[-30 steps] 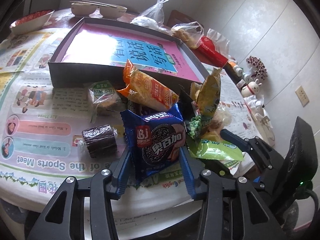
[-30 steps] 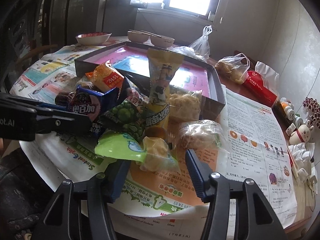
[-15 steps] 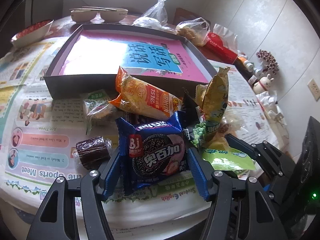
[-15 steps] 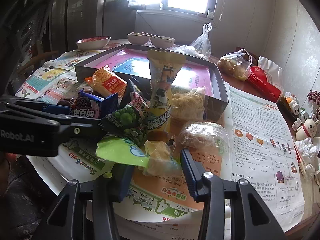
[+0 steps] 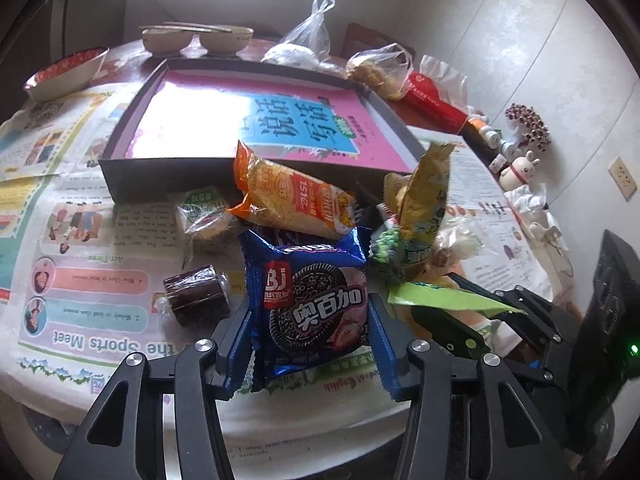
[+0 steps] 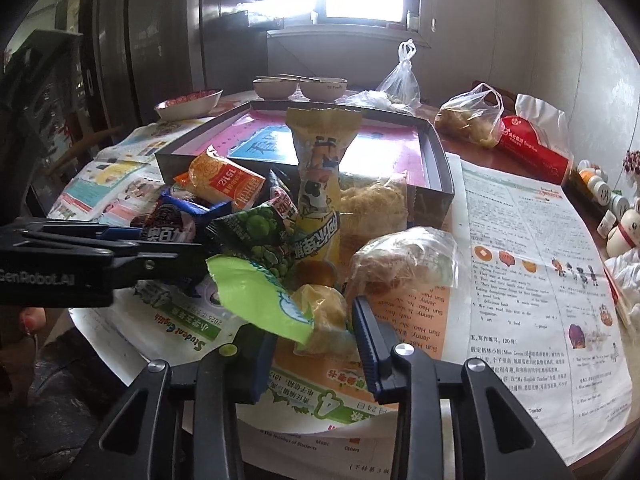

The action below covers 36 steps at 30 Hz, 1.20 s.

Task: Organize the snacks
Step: 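Lift the blue biscuit pack with the left tool while the right tool carries the green packet over the tray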

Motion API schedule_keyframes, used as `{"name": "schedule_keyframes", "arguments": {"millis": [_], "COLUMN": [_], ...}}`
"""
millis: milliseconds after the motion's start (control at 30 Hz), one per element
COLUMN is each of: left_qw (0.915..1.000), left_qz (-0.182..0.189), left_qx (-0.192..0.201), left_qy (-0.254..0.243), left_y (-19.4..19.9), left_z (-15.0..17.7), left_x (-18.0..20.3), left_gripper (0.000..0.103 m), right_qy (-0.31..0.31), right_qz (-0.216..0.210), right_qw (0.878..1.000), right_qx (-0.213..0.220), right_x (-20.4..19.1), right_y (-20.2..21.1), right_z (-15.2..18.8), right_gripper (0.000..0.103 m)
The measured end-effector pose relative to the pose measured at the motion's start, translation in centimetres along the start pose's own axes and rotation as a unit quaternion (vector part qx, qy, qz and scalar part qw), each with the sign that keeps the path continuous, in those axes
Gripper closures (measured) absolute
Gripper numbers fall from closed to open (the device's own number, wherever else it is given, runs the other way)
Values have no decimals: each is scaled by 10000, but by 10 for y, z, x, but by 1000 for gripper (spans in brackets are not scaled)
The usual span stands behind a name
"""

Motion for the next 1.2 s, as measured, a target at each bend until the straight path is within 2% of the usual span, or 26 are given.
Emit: {"name": "schedule_keyframes", "arguments": {"millis": [233, 700, 967, 1200], "left_qw": [9998, 9990, 9984, 9972], "left_qz": [98, 212, 127, 51], "left_qx": [189, 376, 527, 692], "left_qy": [23, 85, 184, 286], "left_y": [19, 35, 43, 49], "left_z": [-2, -15, -28, -46], "left_x": [-2, -5, -14, -27], "left_gripper": [50, 50, 50, 50], "right_qy": [-256, -756, -822, -916], "right_qz": [-249, -917, -1053, -994], "right_qw": [9994, 9926, 9904, 9889], "right_qx": [33, 237, 355, 626], "right_x": [5, 11, 12, 23], "right_y": [13, 29, 29, 33], "right_z": [0, -15, -35, -63], "right_gripper": [70, 71, 71, 71]}}
Point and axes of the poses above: each gripper's, at about its wrist camera, not at the fingertips, and y roughly against the way its jaws point, x to its right, z to its underside, the point moved 6 cm from there along -y, roughly the way its jaws point, and after that the axes turned 6 degrees about -y, right-handed, at the moved point
